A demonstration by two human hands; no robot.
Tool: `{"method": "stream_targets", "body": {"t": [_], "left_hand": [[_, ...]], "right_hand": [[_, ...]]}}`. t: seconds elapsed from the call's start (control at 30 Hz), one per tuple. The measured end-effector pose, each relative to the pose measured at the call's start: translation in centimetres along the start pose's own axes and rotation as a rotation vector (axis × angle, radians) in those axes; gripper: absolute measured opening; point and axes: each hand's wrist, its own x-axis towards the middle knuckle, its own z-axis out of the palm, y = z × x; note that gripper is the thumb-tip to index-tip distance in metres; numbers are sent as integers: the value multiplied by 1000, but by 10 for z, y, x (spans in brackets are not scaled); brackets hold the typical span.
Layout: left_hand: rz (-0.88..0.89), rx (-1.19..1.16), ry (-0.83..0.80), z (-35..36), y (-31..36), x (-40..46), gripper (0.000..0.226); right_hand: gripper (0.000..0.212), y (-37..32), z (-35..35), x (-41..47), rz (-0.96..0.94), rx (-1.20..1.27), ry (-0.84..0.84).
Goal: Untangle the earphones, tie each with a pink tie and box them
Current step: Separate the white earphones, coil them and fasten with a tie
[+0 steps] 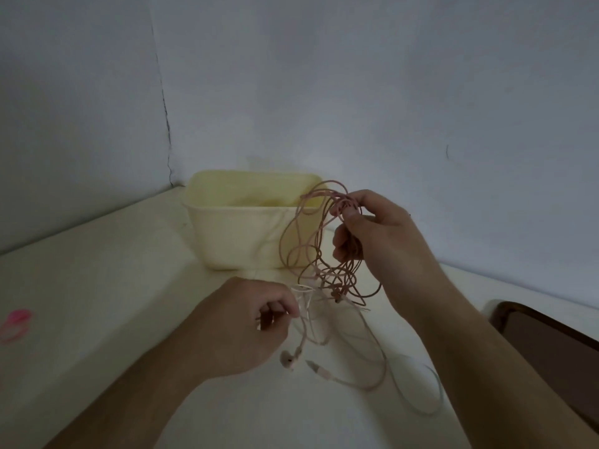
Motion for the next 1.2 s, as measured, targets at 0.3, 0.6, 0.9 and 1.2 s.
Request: {"method": "stream_targets", "body": {"t": [0.3,0.6,0.9,1.2], "left_hand": [[9,90,136,3,-1,7,34],[-11,-12,154,11,-5,12,11],[-162,-553,361,-24,2,13,18],[-143,-854,359,-33,-1,13,18]], "right_hand": [[24,-3,1,-4,61,51,-106],[24,-6,-1,-4,118,161,-44],[27,-6,-19,3,151,296,190],[26,2,-25,6,178,-36,70]]}}
